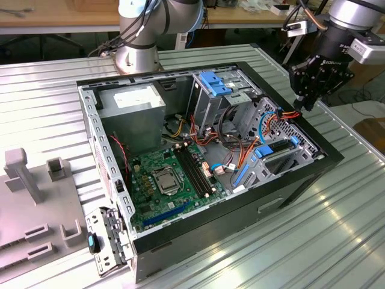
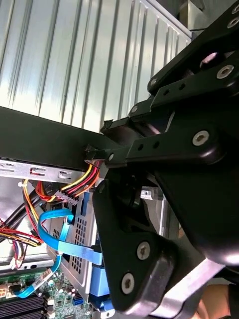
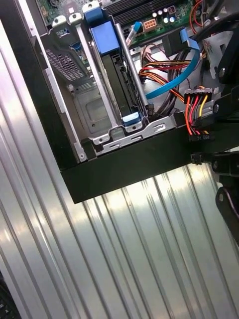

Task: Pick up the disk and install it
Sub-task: 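Insert the first disk wire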

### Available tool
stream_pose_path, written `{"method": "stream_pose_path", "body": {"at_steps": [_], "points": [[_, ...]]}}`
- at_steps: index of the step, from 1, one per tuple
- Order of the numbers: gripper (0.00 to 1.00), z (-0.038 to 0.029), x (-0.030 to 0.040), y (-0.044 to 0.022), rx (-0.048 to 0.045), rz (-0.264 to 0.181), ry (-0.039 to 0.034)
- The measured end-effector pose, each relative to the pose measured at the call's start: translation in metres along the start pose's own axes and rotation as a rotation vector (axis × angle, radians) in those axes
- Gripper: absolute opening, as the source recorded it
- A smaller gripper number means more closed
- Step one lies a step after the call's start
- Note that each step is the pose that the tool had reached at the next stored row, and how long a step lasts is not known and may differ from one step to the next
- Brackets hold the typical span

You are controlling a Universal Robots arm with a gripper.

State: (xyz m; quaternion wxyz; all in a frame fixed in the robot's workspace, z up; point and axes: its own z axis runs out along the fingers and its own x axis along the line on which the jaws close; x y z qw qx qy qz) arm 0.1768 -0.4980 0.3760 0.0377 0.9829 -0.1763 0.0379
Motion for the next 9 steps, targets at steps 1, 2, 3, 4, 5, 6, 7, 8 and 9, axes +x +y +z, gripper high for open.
{"method": "stream_pose_path", "body": {"at_steps": [1,2,3,4,5,6,7,8,9], "points": [[0.31,0.0001,0.0000,0.0000,0.0008,-0.008,0.0006],[0.31,0.0002,0.0000,0.0000,0.0019,-0.022,0.0014],[0.31,0.0005,-0.0002,0.0000,0.0029,-0.031,0.0020],[0.31,0.0008,-0.0006,0.0002,0.0031,-0.032,0.0022],[0.31,0.0012,-0.0009,0.0002,0.0031,-0.032,0.0023],[0.31,0.0019,-0.0017,0.0004,0.0030,-0.032,0.0024],[0.31,0.0033,-0.0024,0.0006,0.0033,-0.032,0.0024],[0.31,0.0055,-0.0025,0.0005,0.0041,-0.033,0.0021],[0.31,0.0069,-0.0027,0.0004,0.0041,-0.033,0.0022]]}}
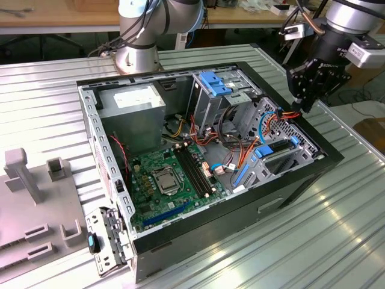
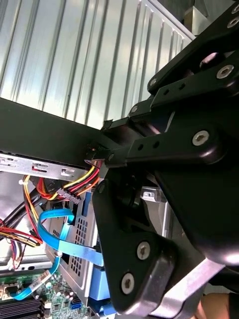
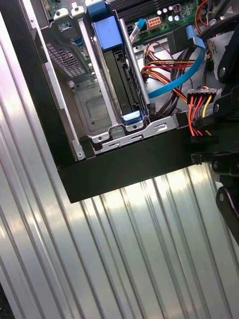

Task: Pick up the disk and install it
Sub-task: 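Insert the first disk wire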

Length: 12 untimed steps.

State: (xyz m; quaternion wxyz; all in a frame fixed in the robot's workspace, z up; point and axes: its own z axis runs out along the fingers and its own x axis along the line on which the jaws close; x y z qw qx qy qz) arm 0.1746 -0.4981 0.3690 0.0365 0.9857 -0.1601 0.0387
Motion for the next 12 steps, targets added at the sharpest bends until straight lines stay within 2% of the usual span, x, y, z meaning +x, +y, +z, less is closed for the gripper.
{"method": "stream_pose_path", "body": {"at_steps": [8,10,12], "points": [[0.30,0.0030,-0.0002,0.0000,0.0001,0.000,0.0002],[0.17,0.0039,-0.0003,-0.0001,-0.0003,0.000,0.0003],[0.17,0.0040,-0.0003,0.0000,-0.0001,0.000,0.0003]]}}
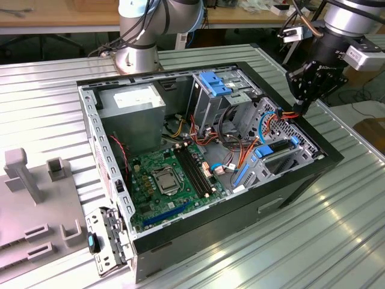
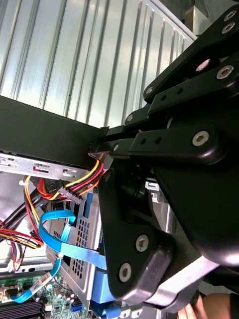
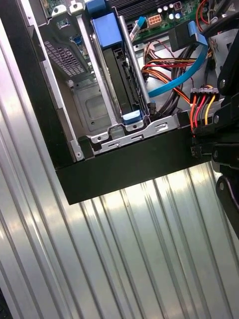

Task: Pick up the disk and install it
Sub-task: 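Insert the first disk wire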

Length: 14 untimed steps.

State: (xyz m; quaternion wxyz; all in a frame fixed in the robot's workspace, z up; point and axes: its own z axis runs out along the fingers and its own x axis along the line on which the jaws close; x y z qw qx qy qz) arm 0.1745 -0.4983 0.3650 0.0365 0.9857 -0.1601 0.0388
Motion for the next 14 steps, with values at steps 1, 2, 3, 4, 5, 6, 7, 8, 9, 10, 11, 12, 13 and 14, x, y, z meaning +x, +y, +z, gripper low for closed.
{"method": "stream_pose_path", "body": {"at_steps": [1,2,3,4,5,6,7,8,9,10,11,12,13,14], "points": [[0.17,-0.0002,0.0000,0.0000,0.0004,0.000,-0.0002],[0.17,-0.0007,0.0000,0.0000,0.0008,0.000,-0.0004],[0.17,-0.0016,0.0001,0.0001,0.0005,0.000,-0.0013],[0.17,-0.0035,0.0002,0.0003,-0.0006,0.000,-0.0029],[0.17,-0.0051,0.0004,0.0003,-0.0015,0.000,-0.0053],[0.17,-0.0059,0.0005,0.0004,-0.0021,-0.001,-0.0073],[0.17,-0.0070,0.0005,0.0004,-0.0036,0.002,-0.0114],[0.17,-0.0070,0.0005,0.0004,-0.0051,0.017,-0.0135],[0.17,-0.0071,0.0005,0.0004,-0.0064,0.028,-0.0147],[0.17,-0.0072,0.0005,0.0004,-0.0086,0.049,-0.0170],[0.17,-0.0072,0.0005,0.0004,-0.0109,0.072,-0.0195],[0.17,-0.0072,0.0005,0.0004,-0.0131,0.094,-0.0220],[0.17,-0.0072,0.0005,0.0004,-0.0144,0.108,-0.0234],[0.17,-0.0072,0.0005,0.0005,-0.0157,0.121,-0.0246]]}}
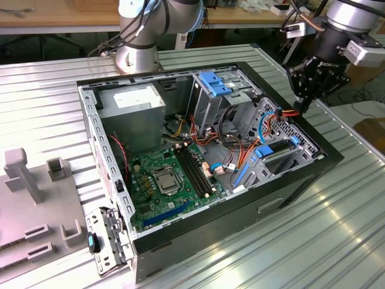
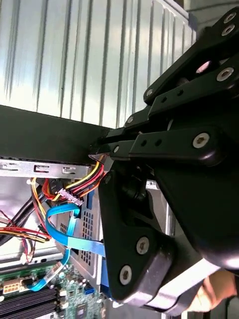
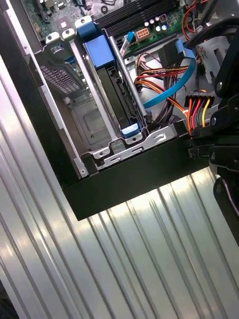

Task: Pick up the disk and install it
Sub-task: 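Insert the first disk wire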

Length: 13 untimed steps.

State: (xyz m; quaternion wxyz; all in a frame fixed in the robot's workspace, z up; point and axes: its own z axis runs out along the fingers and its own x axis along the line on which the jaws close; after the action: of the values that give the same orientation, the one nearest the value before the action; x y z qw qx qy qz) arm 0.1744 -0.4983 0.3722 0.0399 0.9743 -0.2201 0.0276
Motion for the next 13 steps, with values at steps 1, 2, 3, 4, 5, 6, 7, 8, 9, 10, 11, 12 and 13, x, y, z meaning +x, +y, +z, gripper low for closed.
{"method": "stream_pose_path", "body": {"at_steps": [1,2,3,4,5,6,7,8,9,10,11,12,13], "points": [[0.17,0.0000,0.0000,0.0000,-0.0021,0.026,-0.0024],[0.17,0.0000,0.0000,0.0000,-0.0033,0.041,-0.0036],[0.17,0.0000,0.0000,0.0000,-0.0051,0.065,-0.0055],[0.17,0.0000,0.0000,0.0000,-0.0065,0.083,-0.0069],[0.17,0.0000,0.0000,0.0000,-0.0076,0.097,-0.0080],[0.17,0.0000,0.0000,0.0000,-0.0094,0.121,-0.0098],[0.17,0.0000,0.0000,0.0000,-0.0105,0.136,-0.0108],[0.17,0.0000,0.0000,0.0000,-0.0121,0.158,-0.0125],[0.17,0.0001,0.0000,0.0000,-0.0132,0.173,-0.0135],[0.17,0.0001,0.0000,0.0000,-0.0143,0.189,-0.0146],[0.17,0.0001,0.0000,0.0000,-0.0158,0.211,-0.0160],[0.17,0.0001,0.0000,0.0000,-0.0169,0.225,-0.0170],[0.17,0.0001,0.0000,0.0000,-0.0179,0.239,-0.0179]]}}
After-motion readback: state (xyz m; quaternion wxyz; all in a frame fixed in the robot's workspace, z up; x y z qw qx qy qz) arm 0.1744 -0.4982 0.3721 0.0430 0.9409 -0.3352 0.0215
